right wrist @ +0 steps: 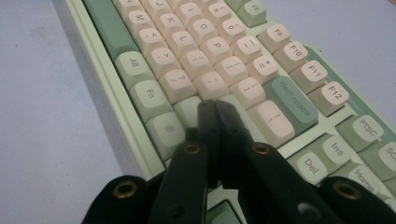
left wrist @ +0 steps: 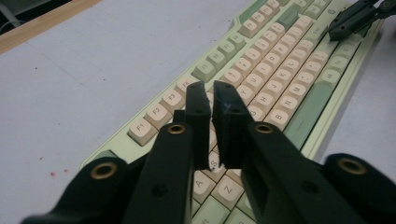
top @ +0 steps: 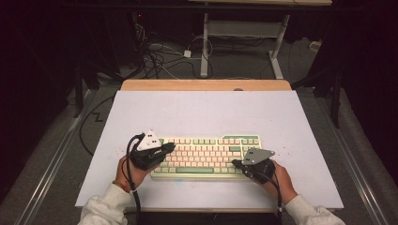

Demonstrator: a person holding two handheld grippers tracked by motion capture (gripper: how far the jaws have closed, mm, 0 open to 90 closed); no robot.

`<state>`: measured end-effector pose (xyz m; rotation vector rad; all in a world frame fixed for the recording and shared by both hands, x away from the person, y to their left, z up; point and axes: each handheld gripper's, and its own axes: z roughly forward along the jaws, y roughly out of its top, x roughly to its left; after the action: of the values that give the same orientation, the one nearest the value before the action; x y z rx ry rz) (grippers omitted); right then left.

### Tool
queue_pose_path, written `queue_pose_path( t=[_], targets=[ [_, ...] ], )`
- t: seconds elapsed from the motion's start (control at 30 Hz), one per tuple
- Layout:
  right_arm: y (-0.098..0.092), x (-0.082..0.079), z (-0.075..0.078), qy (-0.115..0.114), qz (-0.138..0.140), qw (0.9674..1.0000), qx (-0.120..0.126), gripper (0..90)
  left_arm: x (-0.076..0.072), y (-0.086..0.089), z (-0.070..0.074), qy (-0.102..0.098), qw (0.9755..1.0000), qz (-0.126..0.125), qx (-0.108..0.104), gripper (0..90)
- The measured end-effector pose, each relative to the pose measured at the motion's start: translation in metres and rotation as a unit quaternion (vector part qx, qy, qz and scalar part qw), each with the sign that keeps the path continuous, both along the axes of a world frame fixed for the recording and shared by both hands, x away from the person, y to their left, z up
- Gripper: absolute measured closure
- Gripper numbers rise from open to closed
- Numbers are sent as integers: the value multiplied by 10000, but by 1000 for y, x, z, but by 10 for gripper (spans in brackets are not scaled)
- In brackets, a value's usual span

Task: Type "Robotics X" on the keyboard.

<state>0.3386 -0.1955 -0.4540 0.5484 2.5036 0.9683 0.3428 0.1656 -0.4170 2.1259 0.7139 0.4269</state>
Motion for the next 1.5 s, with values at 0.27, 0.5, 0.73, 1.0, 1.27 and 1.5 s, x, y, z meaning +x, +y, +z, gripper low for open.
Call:
queue_pose_path(
  t=[0.27,0.5,0.73,1.0,1.27,1.5],
  targets=[
    [0,0,0,12,3,10000,17,900,8,-18,-8,102,9994,-249,215,876],
    [0,0,0,-2,-1,10000,17,900,15,-28,-16,248,9984,-312,392,876],
    [0,-1,0,3,-12,10000,6,900,23,-35,-23,490,9965,-319,592,876],
    [-1,0,0,10,-6,10000,20,900,30,-40,-28,616,9953,-287,690,876],
    [-1,-1,0,21,-37,10000,30,900,34,-43,-31,593,9952,-231,738,875],
    [-1,-1,0,16,-28,10000,17,900,34,-47,-31,550,9949,-264,800,876]
  ],
)
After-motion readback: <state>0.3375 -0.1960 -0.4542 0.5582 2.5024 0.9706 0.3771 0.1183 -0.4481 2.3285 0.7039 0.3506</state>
